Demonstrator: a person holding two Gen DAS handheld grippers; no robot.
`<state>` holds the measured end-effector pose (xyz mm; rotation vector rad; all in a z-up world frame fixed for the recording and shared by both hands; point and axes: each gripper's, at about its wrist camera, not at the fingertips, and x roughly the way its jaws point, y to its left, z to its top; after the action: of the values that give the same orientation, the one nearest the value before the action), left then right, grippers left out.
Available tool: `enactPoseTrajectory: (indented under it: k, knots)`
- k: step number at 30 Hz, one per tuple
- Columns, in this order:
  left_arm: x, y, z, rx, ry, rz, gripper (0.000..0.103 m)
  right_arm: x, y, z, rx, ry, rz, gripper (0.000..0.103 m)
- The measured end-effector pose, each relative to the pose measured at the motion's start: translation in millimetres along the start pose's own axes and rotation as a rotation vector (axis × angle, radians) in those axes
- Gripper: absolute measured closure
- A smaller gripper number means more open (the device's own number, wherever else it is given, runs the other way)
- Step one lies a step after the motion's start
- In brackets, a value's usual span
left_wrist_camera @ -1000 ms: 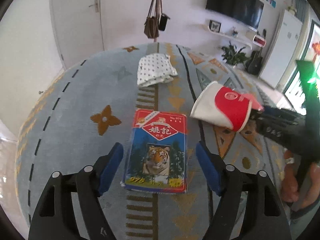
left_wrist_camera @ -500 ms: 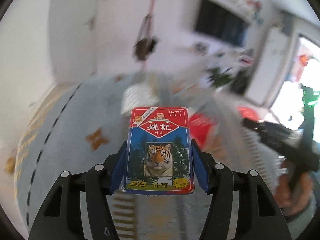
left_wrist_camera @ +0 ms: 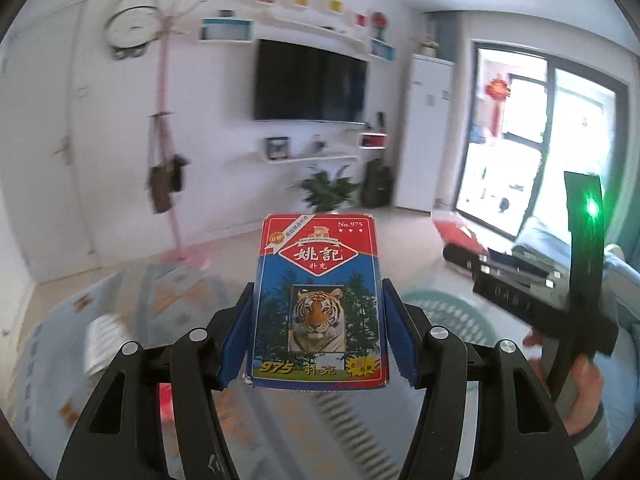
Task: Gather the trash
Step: 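Carry the card box and pink packet over the basket and release both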
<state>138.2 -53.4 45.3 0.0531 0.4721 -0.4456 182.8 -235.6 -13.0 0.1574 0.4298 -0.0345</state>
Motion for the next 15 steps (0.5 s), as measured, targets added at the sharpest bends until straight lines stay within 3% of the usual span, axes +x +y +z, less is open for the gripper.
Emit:
enactPoseTrajectory:
  k: [5,10,15]
  knots:
    - [73,-42,7,-0.026,0.077,-0.133,0.045,9,-68,-15,0.118,0.054,-0.083,0.069]
    - [143,-70,-6,-0.055,0.154,-0.227,0.045,32,-119,-41,0.186,0.154,-0.146,0.068]
    - [189,-83,-31,-0.068,0.237,-0.255,0.045,57,-144,-66,0.21,0.239,-0.177,0.068]
